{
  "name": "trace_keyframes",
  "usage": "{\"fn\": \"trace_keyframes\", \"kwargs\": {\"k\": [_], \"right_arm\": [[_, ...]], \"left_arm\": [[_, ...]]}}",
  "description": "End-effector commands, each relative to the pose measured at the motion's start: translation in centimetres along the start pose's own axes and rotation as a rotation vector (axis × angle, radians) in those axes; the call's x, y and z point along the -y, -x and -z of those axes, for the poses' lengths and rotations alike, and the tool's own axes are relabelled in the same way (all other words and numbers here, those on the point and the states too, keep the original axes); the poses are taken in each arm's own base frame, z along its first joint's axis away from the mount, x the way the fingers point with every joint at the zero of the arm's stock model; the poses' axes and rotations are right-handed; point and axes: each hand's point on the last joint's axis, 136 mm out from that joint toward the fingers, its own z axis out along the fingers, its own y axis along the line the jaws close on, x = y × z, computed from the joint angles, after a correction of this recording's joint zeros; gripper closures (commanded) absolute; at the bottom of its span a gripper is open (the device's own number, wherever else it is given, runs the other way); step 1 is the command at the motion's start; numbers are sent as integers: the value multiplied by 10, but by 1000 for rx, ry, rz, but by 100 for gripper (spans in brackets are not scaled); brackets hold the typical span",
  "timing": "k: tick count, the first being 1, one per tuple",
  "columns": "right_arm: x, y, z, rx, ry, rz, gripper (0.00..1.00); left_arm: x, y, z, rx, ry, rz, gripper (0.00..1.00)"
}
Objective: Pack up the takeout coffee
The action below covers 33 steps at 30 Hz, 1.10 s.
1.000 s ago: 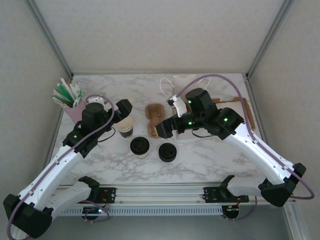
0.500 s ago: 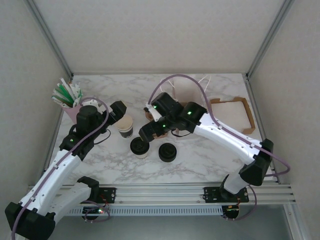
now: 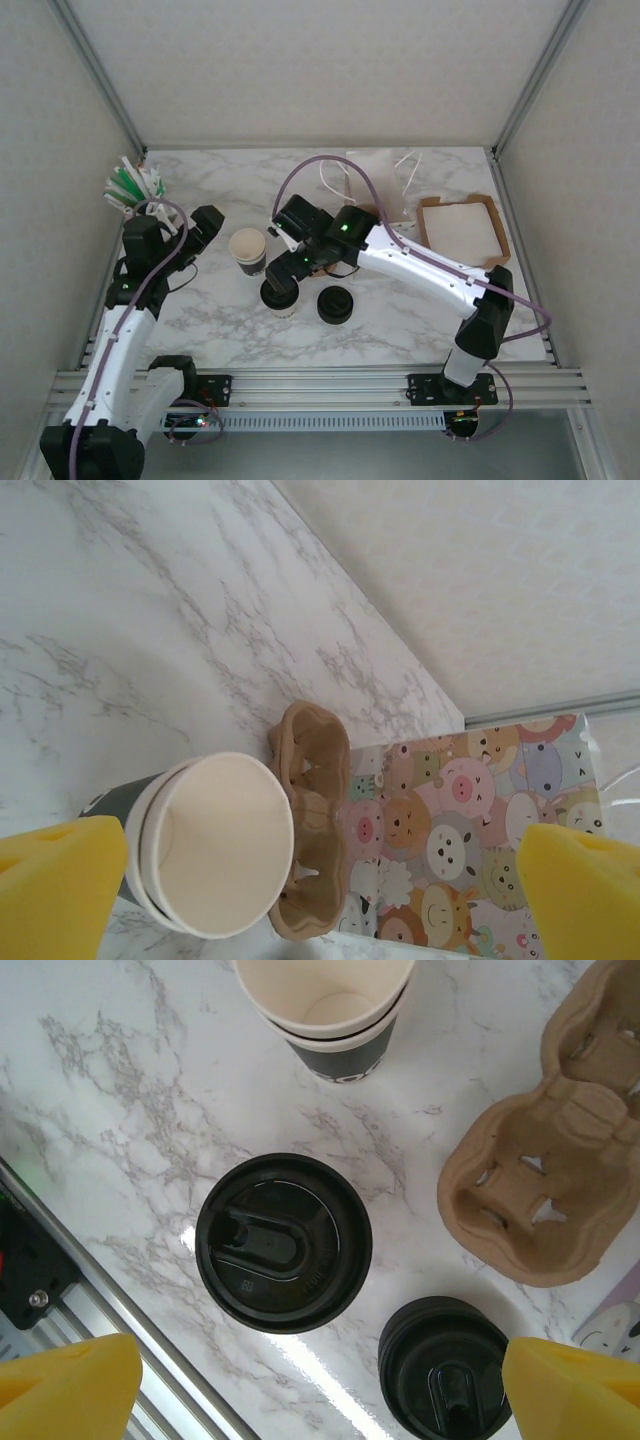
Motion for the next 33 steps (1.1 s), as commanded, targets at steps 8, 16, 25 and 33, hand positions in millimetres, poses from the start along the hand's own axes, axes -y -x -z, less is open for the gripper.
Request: {"fn": "trace_keyframes", "kwargs": {"k": [8, 16, 25, 33], "right_arm": [[-24, -11, -33, -128, 11, 41, 12], [-27, -13, -49, -198, -28, 39, 11], [-25, -18, -60, -288, -92, 42, 10], [-26, -19, -64, -321, -119, 46, 9]], "left_arm": [[-10, -3, 4, -32, -23, 29, 0], [-12, -1, 3, -28, -17, 20, 0], [-16, -1, 1, -31, -7, 18, 0], [-17, -1, 2, -30, -6, 15, 0]]}}
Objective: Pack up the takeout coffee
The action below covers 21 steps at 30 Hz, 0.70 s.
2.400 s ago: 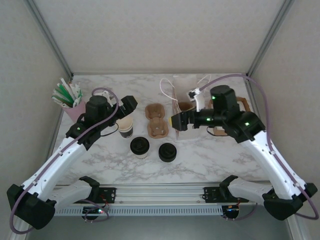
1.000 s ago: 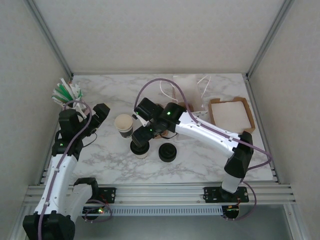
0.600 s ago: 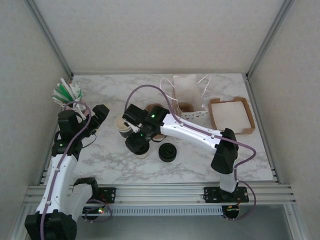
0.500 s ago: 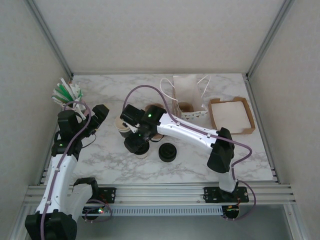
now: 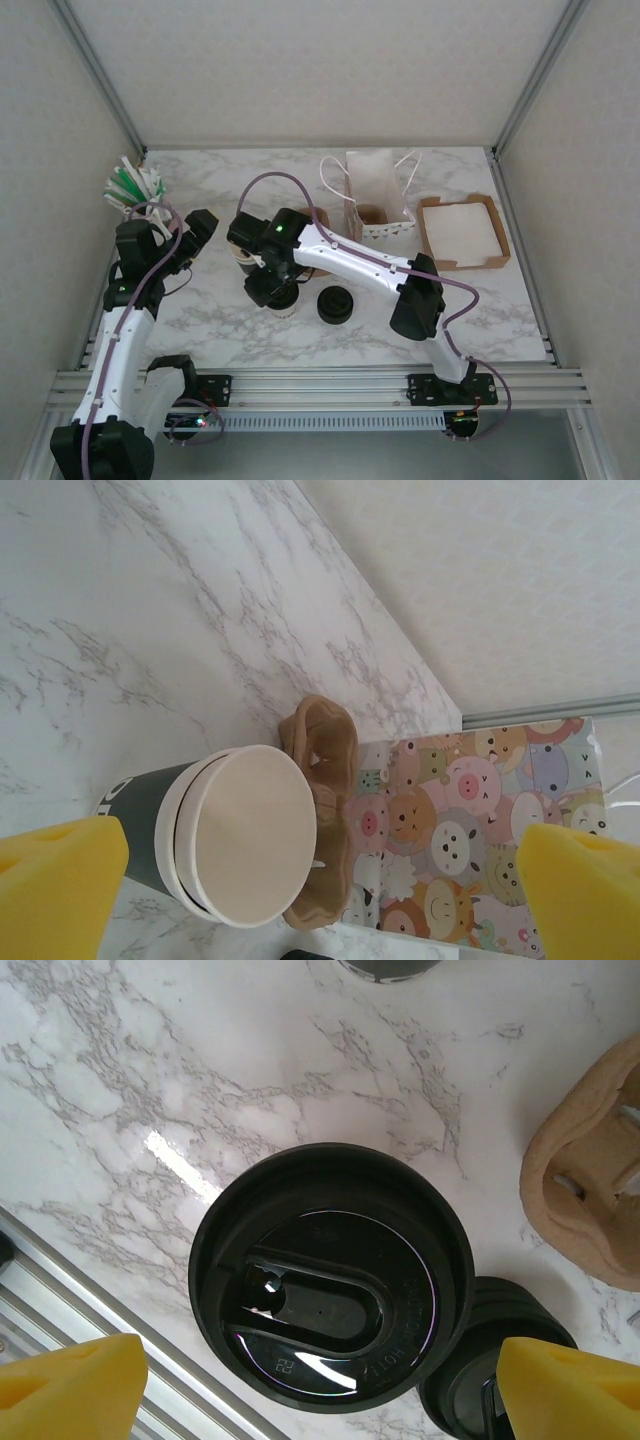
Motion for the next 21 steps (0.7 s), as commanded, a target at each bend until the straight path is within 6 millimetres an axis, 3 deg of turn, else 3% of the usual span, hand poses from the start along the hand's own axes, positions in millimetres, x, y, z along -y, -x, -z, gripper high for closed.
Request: {"fn": "trace_keyframes", "kwargs": {"k": [1, 21], "right_arm": [[-2, -6, 3, -31, -25, -3, 10], [-5, -7, -12, -123, -50, -20, 10]], "left_arm": [[-1, -1, 1, -6, -6, -16, 0], [1, -2, 5, -5, -16, -22, 0]]}}
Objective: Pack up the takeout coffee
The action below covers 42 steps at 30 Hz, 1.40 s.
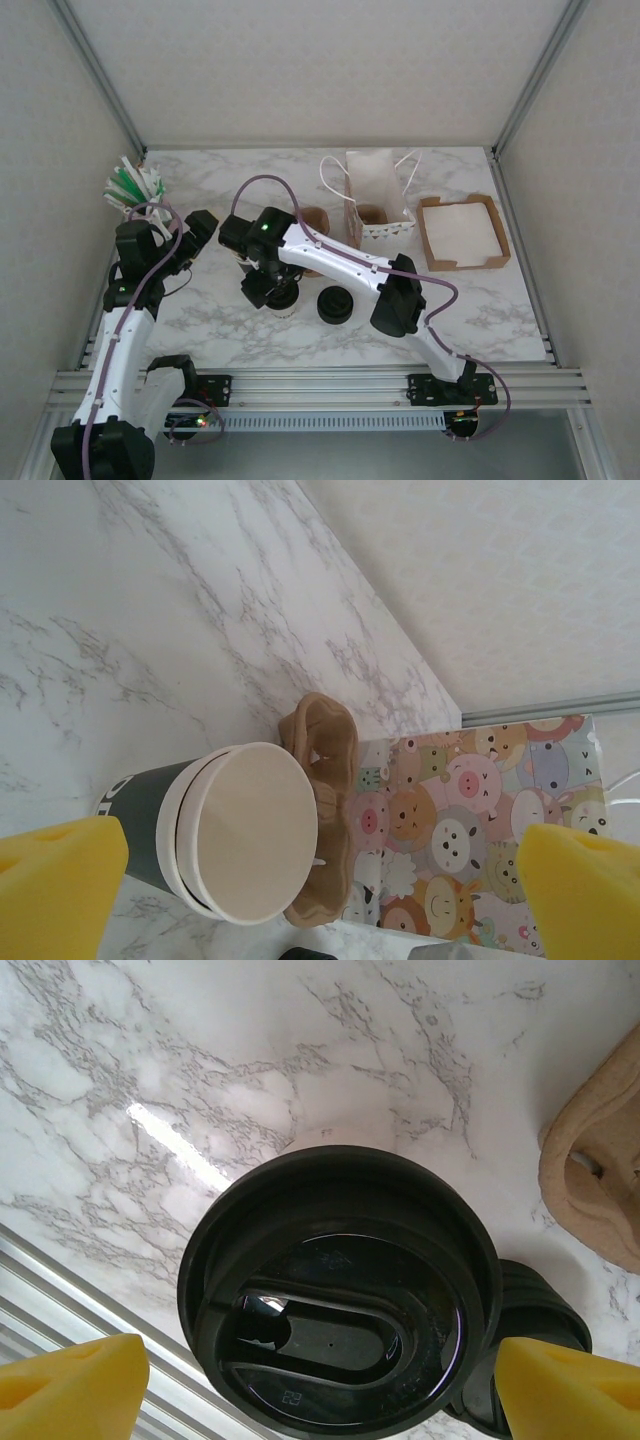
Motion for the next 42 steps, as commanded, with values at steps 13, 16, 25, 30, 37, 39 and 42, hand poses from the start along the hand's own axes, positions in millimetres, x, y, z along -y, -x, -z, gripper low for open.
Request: {"fn": "trace_keyframes", "kwargs": {"k": [13, 16, 25, 30, 37, 39, 42], "right_arm": [[-4, -3, -4, -37, -19, -8, 15], [-3, -3, -8, -43, -27, -10, 14], [-1, -4, -13, -57, -45, -11, 15], [-1, -3, -11, -51, -43, -14, 15], [0, 0, -1, -23, -42, -16, 14], [0, 1, 0, -17, -41, -16, 14], [0, 1, -1, -21, -41, -15, 13]], "left_arm": [[3, -2, 5, -3, -21, -28, 0], [3, -1, 5, -3, -22, -29, 0], [6, -1, 7, -1, -34, -36, 0], [7, -1, 7, -2, -39, -38, 0], [8, 0, 7, 0, -41, -42, 0], [8, 0, 7, 1, -42, -43, 0], [8, 0, 7, 2, -42, -44, 0]]}}
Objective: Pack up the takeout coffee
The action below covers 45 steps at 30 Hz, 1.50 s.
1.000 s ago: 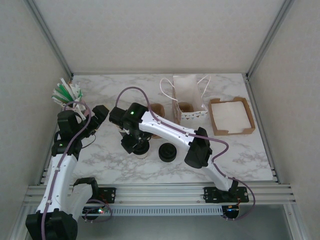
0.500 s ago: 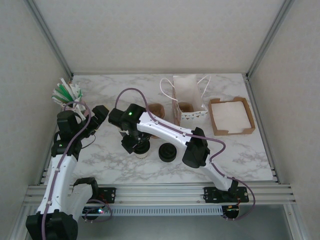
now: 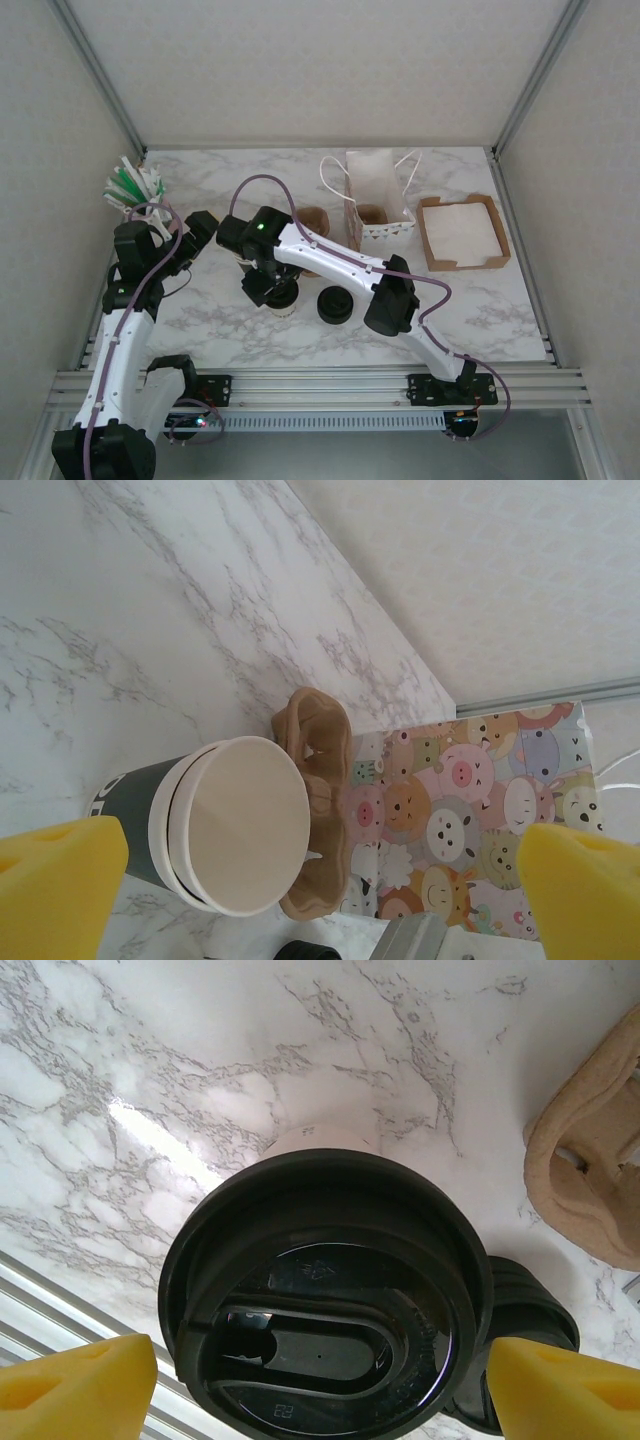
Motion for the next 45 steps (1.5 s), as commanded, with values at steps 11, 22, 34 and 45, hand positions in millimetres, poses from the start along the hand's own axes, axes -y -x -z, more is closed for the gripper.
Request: {"fn": "trace_keyframes", "kwargs": {"k": [11, 22, 34, 45], "right_arm": [[-6, -4, -9, -34, -4, 4, 16], [-8, -4, -12, -39, 1, 6, 22], [-8, -4, -16, -49, -1, 6, 22], [-8, -5, -20, -56, -9, 2, 21]], "left_arm": [[5, 2, 5, 10, -25, -27, 0], [6, 2, 4, 7, -28, -31, 0], [6, 2, 4, 7, -30, -34, 0], [6, 2, 4, 3, -31, -38, 0]]}}
